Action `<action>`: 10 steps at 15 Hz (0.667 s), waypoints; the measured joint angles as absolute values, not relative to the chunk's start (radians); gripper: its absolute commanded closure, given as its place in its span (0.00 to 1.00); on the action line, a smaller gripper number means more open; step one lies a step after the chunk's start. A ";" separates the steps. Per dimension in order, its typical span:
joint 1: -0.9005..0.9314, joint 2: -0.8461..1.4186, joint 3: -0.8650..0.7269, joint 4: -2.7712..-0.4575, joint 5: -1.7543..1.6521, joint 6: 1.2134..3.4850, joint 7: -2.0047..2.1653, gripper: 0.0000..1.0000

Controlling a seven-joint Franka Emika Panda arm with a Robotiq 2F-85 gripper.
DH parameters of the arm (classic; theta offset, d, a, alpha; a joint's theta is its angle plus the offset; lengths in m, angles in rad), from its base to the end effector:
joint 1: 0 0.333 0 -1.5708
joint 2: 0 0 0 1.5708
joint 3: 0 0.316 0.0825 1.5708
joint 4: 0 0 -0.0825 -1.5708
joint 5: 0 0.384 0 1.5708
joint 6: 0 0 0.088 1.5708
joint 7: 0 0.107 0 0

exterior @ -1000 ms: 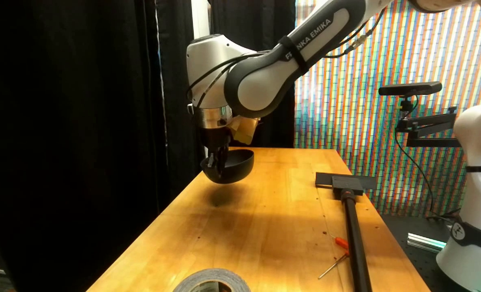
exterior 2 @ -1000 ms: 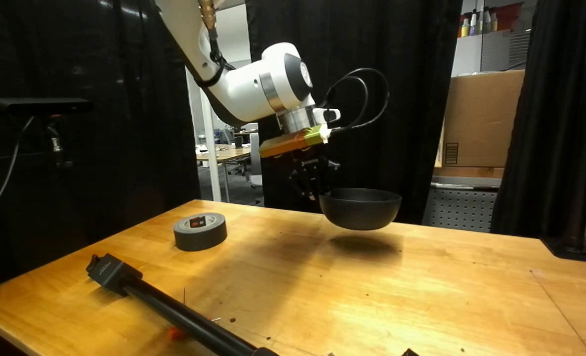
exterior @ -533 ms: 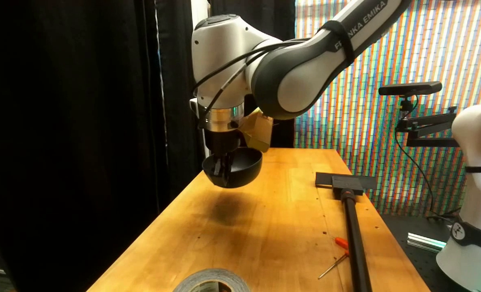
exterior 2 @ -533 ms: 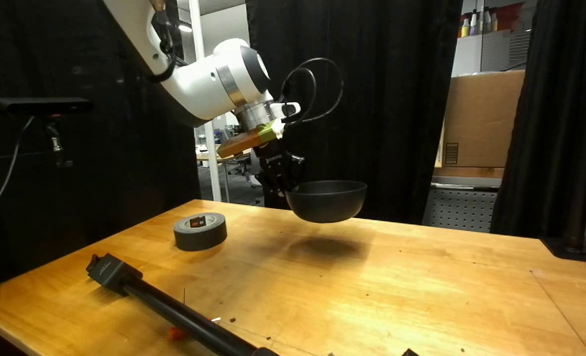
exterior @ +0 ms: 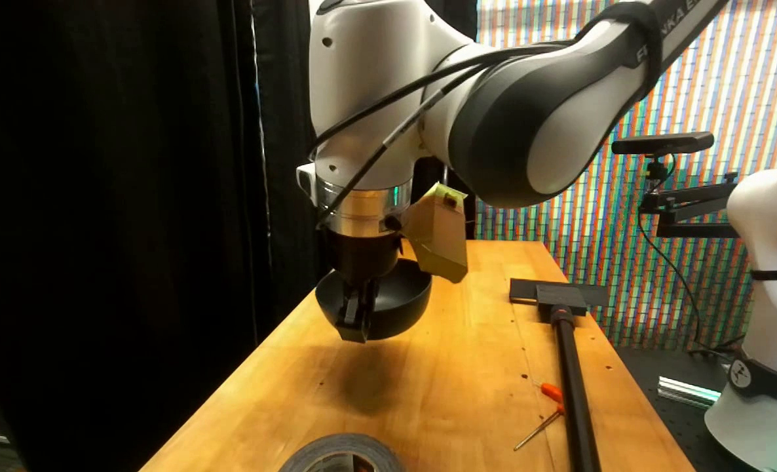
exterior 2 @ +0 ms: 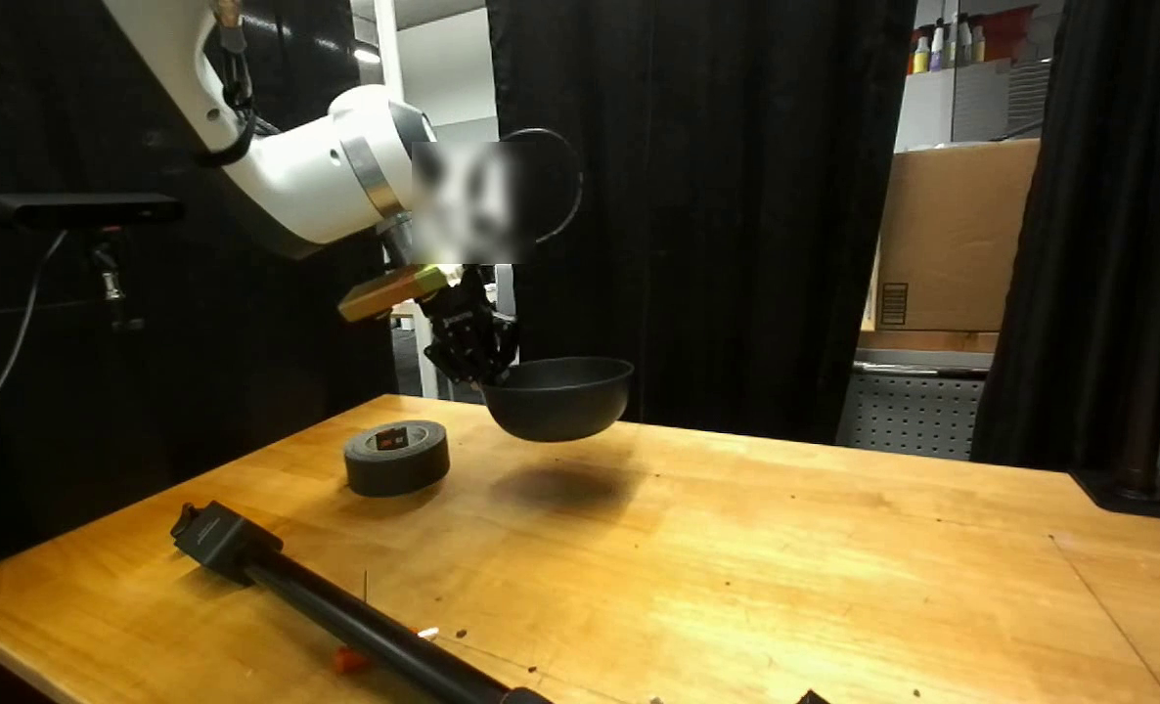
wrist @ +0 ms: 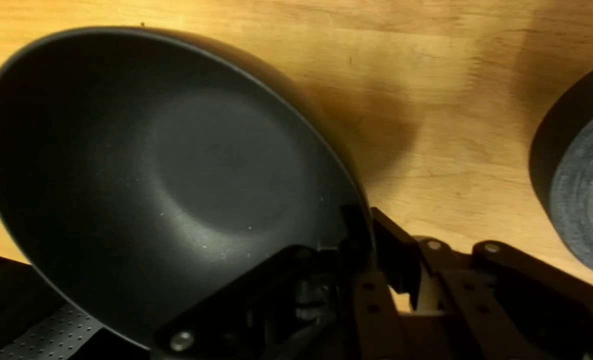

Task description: Move the bowl to the left

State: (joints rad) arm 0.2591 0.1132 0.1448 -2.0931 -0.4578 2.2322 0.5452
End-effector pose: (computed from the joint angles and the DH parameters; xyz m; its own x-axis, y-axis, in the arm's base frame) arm 0.5282 0.2099 0.3744 0.9742 0.1591 0.1604 0.1050 -0.9475 0.3019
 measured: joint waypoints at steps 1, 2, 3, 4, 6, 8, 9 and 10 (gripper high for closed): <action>0.265 0.111 0.155 -2.099 -0.458 2.238 0.552 0.98; 0.270 0.109 0.163 -2.106 -0.458 2.247 0.556 0.98; 0.273 0.107 0.168 -2.115 -0.458 2.260 0.557 0.98; 0.274 0.106 0.170 -2.126 -0.458 2.274 0.557 0.98; 0.271 0.106 0.169 -2.151 -0.458 2.308 0.556 0.98; 0.267 0.106 0.169 -2.170 -0.458 2.335 0.554 0.98; 0.265 0.107 0.167 -2.179 -0.458 2.347 0.552 0.98; 0.262 0.109 0.165 -2.186 -0.458 2.354 0.549 0.98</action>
State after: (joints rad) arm 0.2624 0.1087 0.1648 -2.1855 -0.4576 2.3543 0.5493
